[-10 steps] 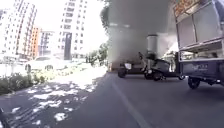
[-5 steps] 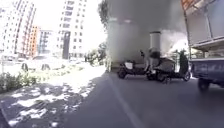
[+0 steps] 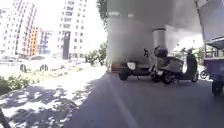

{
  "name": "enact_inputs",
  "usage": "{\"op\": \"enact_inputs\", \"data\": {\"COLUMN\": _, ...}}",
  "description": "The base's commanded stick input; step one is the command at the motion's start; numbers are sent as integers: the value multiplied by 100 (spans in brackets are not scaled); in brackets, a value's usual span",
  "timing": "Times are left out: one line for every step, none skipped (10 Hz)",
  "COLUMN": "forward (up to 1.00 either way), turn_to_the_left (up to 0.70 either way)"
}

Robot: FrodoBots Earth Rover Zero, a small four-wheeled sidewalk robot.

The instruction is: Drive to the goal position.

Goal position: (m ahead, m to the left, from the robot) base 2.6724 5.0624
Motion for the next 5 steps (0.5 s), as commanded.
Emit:
{"op": "enact_inputs", "data": {"forward": 70, "turn_to_the_left": 0}}
{"op": "enact_inputs", "data": {"forward": 70, "turn_to_the_left": 0}}
{"op": "enact_inputs", "data": {"forward": 70, "turn_to_the_left": 1}}
{"op": "enact_inputs", "data": {"forward": 70, "turn_to_the_left": 7}}
{"op": "enact_inputs", "data": {"forward": 70, "turn_to_the_left": 14}}
